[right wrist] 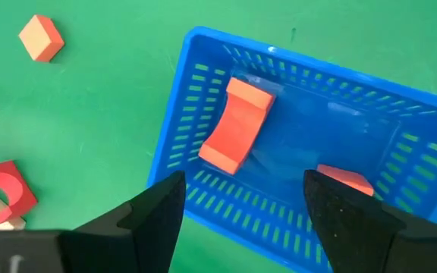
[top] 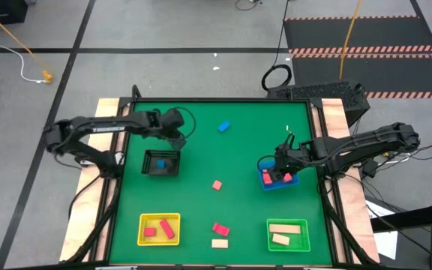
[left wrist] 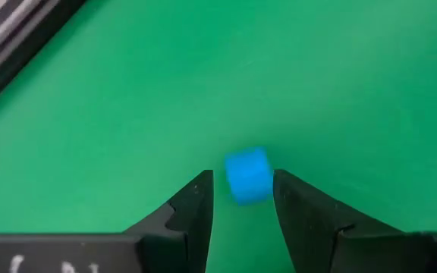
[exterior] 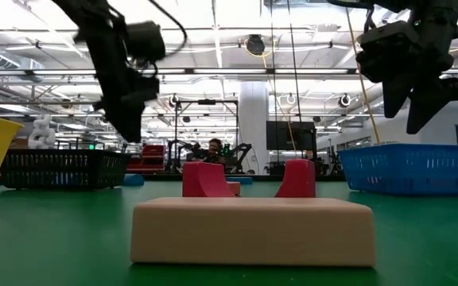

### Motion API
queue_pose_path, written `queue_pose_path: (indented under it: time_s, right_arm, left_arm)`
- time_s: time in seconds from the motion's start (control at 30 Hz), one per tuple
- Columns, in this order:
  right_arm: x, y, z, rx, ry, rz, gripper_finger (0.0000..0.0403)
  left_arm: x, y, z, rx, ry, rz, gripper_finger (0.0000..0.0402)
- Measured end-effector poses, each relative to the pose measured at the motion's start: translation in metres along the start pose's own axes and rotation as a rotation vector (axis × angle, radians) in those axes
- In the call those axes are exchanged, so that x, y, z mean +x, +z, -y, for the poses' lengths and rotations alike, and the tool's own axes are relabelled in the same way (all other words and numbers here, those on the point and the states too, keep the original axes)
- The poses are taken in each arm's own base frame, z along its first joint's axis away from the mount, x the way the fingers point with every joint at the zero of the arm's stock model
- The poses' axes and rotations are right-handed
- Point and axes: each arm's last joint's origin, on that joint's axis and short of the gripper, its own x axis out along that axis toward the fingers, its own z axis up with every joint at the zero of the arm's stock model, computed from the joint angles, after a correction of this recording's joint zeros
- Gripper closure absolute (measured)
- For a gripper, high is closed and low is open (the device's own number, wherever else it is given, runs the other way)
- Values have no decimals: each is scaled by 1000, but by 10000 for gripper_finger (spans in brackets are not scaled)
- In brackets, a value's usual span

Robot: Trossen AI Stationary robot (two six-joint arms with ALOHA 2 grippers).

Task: Sort & place blocks by color
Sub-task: Put the left blue block into the black bin

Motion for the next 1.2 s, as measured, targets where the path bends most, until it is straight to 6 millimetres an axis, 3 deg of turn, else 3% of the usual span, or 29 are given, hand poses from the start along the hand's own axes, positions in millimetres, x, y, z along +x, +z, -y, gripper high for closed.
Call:
queue_pose_path:
  time_s: [0.23,0.4,0.83,1.2]
  right_arm:
    - [0,1,0,-23,-8,20,144]
    - [0,1,0,-49,-9,22,144]
    - [0,9,4,-76,-27,58,144]
    - [0,13,6,-80,-33,66,144]
  left_arm:
    - [48,-1,-7,-19,76,-170,261]
    - [63,2,-4,-22,70,-183,261]
    - [59,4,-1,-18,43,-134,261]
    - [55,0,19,33,1,-111,261]
